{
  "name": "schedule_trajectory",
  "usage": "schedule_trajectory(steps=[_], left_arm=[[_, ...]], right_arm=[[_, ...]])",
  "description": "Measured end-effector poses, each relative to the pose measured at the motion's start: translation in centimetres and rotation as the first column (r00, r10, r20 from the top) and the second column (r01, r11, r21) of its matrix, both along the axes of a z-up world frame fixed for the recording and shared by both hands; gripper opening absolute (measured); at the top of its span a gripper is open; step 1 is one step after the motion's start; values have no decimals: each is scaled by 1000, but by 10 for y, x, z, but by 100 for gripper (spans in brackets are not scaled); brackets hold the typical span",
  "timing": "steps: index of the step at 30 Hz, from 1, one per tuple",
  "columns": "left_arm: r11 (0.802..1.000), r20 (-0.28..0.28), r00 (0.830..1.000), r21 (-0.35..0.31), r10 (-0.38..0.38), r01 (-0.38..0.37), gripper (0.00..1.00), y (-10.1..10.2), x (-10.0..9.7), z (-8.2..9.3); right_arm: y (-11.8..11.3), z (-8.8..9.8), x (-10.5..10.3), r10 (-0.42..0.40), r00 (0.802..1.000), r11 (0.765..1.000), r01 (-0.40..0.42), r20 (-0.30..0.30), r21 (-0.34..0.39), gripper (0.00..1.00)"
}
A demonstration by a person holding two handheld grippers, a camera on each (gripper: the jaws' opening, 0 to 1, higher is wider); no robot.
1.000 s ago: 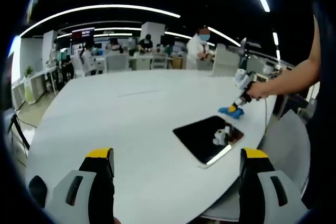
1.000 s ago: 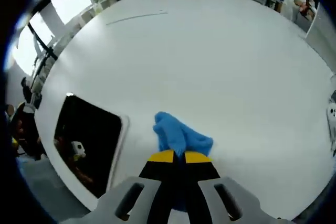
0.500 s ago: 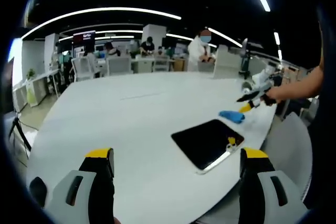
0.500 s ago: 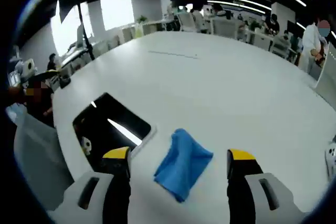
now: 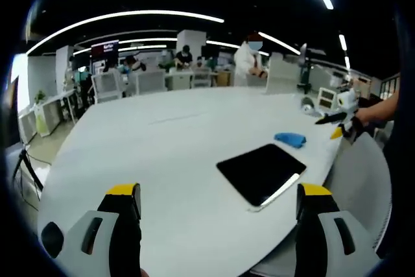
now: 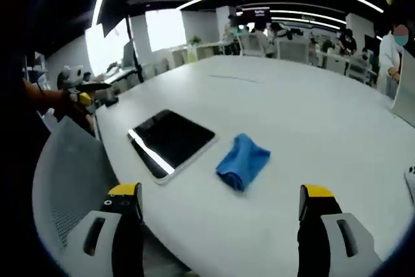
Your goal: Wipe the mirror surface with the cleaning cloth until all visible marks leave the cleaned area.
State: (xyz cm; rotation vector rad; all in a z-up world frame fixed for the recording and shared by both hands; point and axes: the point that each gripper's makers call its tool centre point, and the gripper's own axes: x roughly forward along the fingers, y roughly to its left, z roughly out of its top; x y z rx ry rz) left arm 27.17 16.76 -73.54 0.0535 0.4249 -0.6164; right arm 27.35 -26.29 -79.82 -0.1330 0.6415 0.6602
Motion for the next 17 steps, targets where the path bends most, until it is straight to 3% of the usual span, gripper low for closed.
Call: schedule_trajectory(steps=[5, 9, 14, 17], left_arm=[[1000, 3, 1000, -18, -23, 23, 100, 3, 2, 1], [998, -15, 998, -19, -59, 59, 100, 6, 1, -7], [997, 5, 997, -16, -74, 74, 100, 10, 5, -2], [999, 22, 998, -10, -53, 53, 100, 16, 7, 3]], right_arm=[[-2, 8, 3, -61, 998, 998, 61, 23, 28, 100], [-8, 10, 2, -100, 995, 995, 100, 17, -6, 100], [-11, 18, 2, -104, 993, 995, 104, 47, -7, 100], [-8, 15, 2, -84, 996, 996, 84, 30, 10, 100]])
